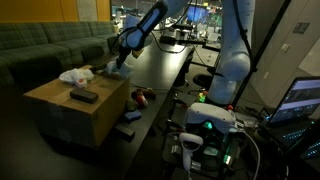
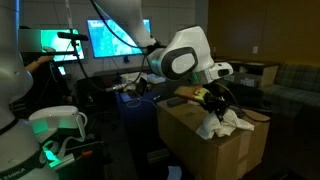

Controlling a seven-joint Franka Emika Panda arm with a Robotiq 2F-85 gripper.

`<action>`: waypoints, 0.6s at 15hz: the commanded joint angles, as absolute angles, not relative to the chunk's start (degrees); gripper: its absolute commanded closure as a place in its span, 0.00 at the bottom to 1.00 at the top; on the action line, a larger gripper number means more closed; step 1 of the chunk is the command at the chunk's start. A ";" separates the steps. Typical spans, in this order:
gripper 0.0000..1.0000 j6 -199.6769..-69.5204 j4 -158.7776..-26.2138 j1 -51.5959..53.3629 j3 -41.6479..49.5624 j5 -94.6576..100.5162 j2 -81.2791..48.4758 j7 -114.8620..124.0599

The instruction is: Put the white towel on the table, then the moose on the box, then the duster on the table, then the turnip plushie on the box, then the plastic on the table, then the blue sponge on the box, then the duster from the box to the table, lastly, the other duster from the table to the box

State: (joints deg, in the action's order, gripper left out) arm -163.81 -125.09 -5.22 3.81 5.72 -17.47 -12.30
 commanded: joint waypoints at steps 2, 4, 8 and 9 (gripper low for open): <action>0.94 -167.00 -129.54 -6.71 6.09 6.10 -13.69 -10.35; 0.94 -168.12 -130.49 -7.19 7.03 6.51 -13.18 -10.08; 0.94 -169.09 -131.89 -8.05 8.23 6.46 -12.85 -9.74; 0.94 -169.26 -132.48 -8.37 8.32 6.36 -12.43 -10.02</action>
State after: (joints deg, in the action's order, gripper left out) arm -167.14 -129.80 -7.74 7.81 5.72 -14.92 -10.86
